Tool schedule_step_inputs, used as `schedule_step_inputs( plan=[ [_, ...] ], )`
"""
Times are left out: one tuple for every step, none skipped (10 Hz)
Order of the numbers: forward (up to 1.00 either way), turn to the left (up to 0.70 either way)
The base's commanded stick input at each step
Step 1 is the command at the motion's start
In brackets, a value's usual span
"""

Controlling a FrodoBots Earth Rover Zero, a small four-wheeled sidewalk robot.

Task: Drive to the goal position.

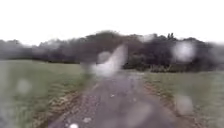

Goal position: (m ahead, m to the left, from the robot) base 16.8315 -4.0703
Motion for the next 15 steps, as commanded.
schedule_step_inputs(
  plan=[
    [0.85, -0.34],
    [0.85, -0.34],
    [0.85, -0.34],
    [0.85, -0.34],
    [0.85, -0.34],
    [0.85, -0.34],
    [0.85, -0.16],
    [0.85, -0.09],
    [0.85, 0.0],
    [0.85, 0.0],
    [0.85, 0.0],
    [0.85, 0.0],
    [0.85, 0.0],
    [0.85, 0.0],
    [0.85, 0.0]
  ],
)
